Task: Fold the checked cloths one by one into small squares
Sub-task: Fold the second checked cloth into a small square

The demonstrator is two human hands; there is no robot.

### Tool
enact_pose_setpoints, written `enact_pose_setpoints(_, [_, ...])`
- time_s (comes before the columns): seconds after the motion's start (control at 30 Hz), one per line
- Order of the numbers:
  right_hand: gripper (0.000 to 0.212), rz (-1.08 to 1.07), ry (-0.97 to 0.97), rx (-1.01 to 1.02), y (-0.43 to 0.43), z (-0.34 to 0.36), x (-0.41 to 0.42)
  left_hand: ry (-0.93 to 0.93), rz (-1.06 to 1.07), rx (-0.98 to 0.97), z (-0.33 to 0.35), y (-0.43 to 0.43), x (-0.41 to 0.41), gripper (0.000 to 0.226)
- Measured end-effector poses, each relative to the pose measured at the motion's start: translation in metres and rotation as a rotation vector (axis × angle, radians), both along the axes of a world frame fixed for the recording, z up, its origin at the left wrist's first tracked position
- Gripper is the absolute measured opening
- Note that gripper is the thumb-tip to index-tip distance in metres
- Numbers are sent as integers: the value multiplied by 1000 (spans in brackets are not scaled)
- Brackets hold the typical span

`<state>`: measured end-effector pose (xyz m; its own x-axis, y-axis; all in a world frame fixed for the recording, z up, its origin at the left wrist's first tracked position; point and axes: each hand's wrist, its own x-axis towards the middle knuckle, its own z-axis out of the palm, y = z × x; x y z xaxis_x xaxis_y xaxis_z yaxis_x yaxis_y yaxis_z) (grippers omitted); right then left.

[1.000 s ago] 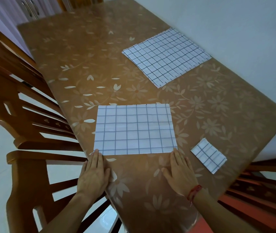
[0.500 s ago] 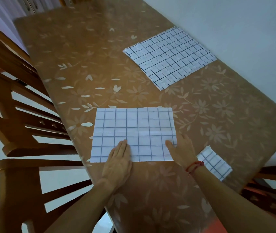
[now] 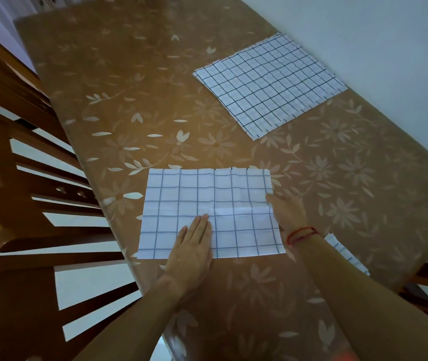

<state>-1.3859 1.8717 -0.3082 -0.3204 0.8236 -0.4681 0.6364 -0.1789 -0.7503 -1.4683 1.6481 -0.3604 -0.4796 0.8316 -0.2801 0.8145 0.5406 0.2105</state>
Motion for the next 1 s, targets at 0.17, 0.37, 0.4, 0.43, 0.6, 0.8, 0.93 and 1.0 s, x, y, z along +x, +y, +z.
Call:
enact_pose_setpoints(0.17, [31,-75,58,-78,6,1,-6,12,2,40,0,0,0,56])
enact_pose_setpoints(0.37, [13,-151,152,-116,8,-1,2,-1,-3,61,-2,-2,0,56])
enact_pose_setpoints(0.4, [13,-185,177,-144,9,-2,4,4,-1,64,0,-2,0,56])
enact_pose_setpoints(0.43, [14,-205,197,-174,9,-3,5,5,-7,73,-1,-1,-1,56])
enact_pose_setpoints(0.6, [22,-143,142,-253,7,-4,12,9,-25,99,1,-2,-5,61])
enact_pose_setpoints(0.8, [33,-316,117,-172,-3,-15,28,-22,-42,170,12,5,8,67])
enact_pose_setpoints(0.93, [44,-430,163,-228,-19,-14,41,-50,-103,201,16,8,23,71])
enact_pose_setpoints(1.0, [26,-449,182,-328,-29,-11,47,-45,-122,206,17,9,29,69])
